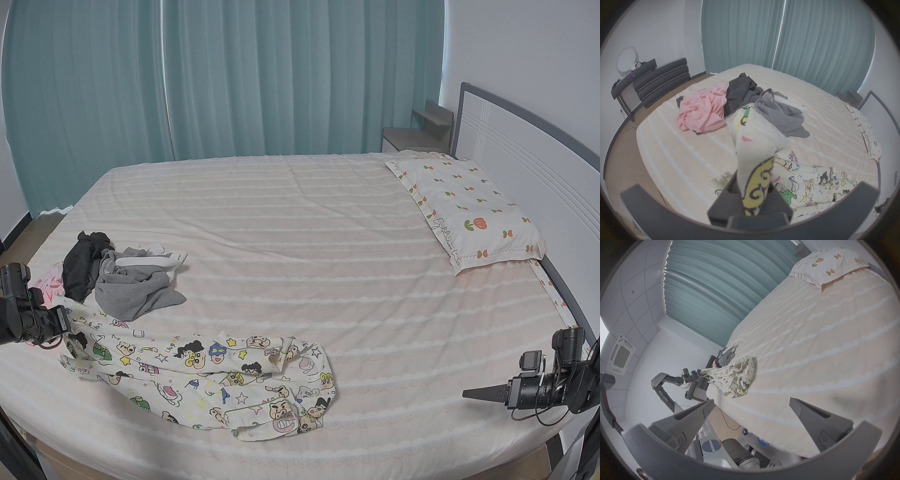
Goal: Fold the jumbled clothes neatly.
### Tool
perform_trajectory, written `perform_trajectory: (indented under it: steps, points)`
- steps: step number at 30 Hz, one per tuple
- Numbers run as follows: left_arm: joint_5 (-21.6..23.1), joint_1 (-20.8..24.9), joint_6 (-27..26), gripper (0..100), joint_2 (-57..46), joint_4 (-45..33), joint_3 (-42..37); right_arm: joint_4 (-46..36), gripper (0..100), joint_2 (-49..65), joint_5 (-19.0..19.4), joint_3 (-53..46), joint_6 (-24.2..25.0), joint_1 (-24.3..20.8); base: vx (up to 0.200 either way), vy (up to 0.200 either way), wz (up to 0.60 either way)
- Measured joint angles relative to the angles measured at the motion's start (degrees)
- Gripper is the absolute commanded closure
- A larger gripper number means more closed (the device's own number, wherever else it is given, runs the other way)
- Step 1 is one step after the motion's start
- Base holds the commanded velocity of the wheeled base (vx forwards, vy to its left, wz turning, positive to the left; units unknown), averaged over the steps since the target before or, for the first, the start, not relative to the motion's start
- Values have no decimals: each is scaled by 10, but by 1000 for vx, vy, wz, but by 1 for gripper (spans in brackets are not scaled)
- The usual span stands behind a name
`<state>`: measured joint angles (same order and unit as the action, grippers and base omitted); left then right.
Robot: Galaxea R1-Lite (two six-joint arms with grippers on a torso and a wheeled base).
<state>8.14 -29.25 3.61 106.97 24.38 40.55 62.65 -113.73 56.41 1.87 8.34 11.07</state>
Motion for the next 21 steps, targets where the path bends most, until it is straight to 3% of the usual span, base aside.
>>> perform_trajectory:
  steps: [5, 12, 21]
  points:
    - [-33, 70, 6, 100, -29, -17, -3, 0, 0, -1, 0, 0, 0, 0, 0, 0, 0]
    - [-85, 199, 54, 100, -46, -22, -9, 1, 0, -2, 1, 0, -1, 0, 0, 0, 0]
    - [-165, 430, 146, 100, -45, -26, -1, 1, 0, -2, 1, 0, -1, 0, 0, 0, 0]
